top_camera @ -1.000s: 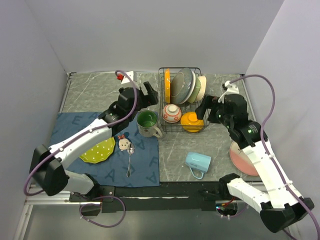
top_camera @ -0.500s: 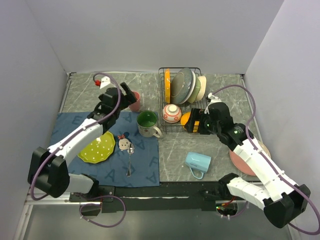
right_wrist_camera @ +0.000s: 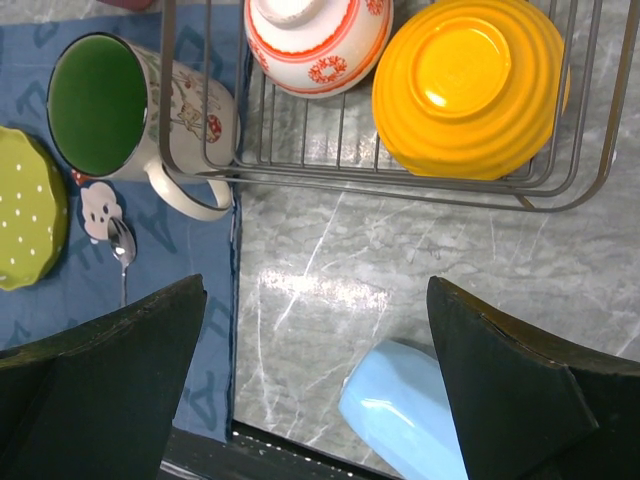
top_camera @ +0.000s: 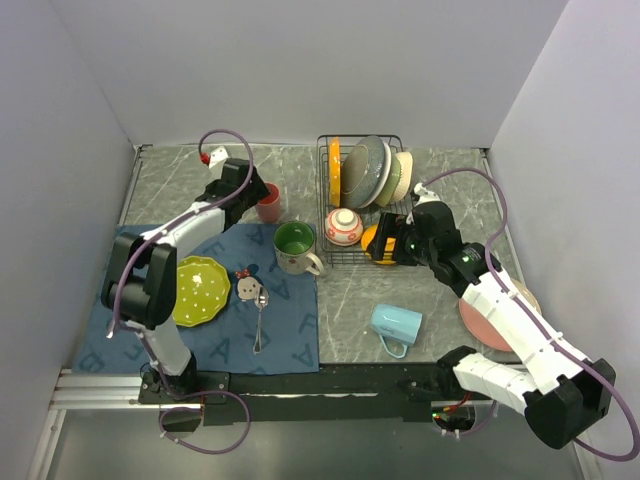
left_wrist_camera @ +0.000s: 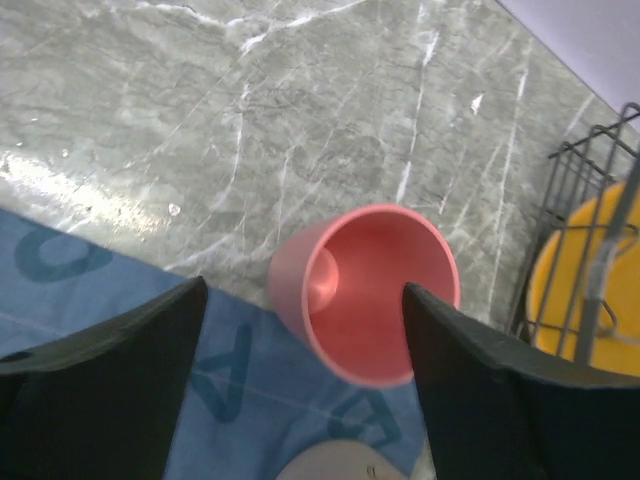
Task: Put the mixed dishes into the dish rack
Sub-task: Grab a cup with the left arm
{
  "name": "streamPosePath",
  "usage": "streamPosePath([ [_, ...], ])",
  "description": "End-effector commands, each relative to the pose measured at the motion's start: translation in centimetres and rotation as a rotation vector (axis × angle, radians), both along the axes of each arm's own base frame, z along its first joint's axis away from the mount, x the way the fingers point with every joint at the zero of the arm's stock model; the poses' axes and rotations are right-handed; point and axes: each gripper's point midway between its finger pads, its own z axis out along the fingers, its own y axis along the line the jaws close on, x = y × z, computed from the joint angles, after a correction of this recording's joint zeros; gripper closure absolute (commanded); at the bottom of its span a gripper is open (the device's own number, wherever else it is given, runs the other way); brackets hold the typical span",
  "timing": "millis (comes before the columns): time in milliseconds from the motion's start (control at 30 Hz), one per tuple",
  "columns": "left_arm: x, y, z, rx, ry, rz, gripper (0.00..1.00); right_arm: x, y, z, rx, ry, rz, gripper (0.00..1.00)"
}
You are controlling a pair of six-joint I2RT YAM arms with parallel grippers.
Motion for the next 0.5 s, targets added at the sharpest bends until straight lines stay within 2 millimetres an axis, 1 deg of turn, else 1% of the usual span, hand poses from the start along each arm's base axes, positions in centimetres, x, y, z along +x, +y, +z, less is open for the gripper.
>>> streamPosePath([
  [0, 2.0, -1.0, 0.6, -0.030, -0.014, -0.025, 0.23, 0.9, 0.3, 2.6, 0.039, -0.084, -0.016, 0.01],
  [33, 2.1, -0.9, 0.3, -0.026, -0.007, -0.019, 0.25, 0.9, 0.3, 2.6, 0.036, -0.084, -0.016, 0.01],
  [67, 2.3, -1.0, -0.1, -0.023, 0.006, -0.021, 0.33, 0.9, 0.2, 2.6, 0.035, -0.088, -0.020, 0.01],
  [133, 2.6, -1.3, -0.2, -0.028, -0.003, -0.037, 0.40, 0.8, 0.1, 2.7, 0.037, -0.091, -0.022, 0.01],
  [167, 2.4, -1.6, -0.7, -0.037, 0.004, -0.054, 0.45, 0.8, 0.1, 2.7, 0.036, -0.094, -0.021, 0.01],
  [200, 2.5, -1.8, -0.6, -0.040, -0.005, -0.061, 0.48, 0.8, 0.0, 2.7, 0.035, -0.098, -0.028, 0.01],
  [333, 2.4, -1.6, -1.7, -0.028, 0.026, -0.053, 0.57, 0.9, -0.2, 3.0, 0.033, -0.112, -0.033, 0.02],
  [367, 2.3, -1.5, -1.8, -0.023, 0.029, -0.050, 0.62, 0.9, -0.2, 3.0, 0.033, -0.113, -0.037, 0.01],
  [433, 2.3, -1.3, -1.5, -0.014, 0.027, -0.043, 0.67, 0.9, -0.3, 3.1, 0.034, -0.116, -0.040, 0.02],
  [467, 2.4, -1.2, -1.1, -0.011, 0.019, -0.046, 0.71, 0.9, -0.3, 3.1, 0.034, -0.116, -0.042, 0.02],
])
